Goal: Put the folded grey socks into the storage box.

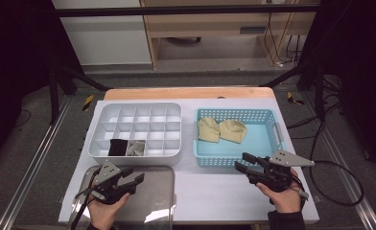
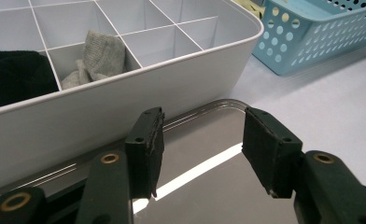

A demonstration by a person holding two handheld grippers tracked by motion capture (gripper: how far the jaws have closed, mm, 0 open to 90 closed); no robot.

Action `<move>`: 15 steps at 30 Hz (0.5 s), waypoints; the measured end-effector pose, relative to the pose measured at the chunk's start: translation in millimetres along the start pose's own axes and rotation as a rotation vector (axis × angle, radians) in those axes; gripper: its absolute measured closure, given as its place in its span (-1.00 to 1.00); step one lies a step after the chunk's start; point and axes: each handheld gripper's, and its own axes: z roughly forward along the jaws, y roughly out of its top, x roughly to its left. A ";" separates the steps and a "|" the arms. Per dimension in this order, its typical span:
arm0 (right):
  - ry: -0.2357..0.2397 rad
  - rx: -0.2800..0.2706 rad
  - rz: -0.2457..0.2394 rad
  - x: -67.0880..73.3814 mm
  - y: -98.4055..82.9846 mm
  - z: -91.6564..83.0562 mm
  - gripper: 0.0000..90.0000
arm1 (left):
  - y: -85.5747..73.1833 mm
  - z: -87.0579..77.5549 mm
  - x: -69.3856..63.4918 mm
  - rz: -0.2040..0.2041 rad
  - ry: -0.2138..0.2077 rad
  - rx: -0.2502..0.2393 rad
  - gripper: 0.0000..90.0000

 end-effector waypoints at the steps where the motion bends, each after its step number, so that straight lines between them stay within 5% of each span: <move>1: 0.000 -0.004 -0.001 -1.1 2.3 0.7 0.16 | -0.4 0.0 0.1 0.000 0.001 0.002 0.05; 15: -0.004 0.003 0.001 -18.1 22.2 11.8 0.14 | -8.7 7.7 1.2 0.003 0.008 0.032 0.05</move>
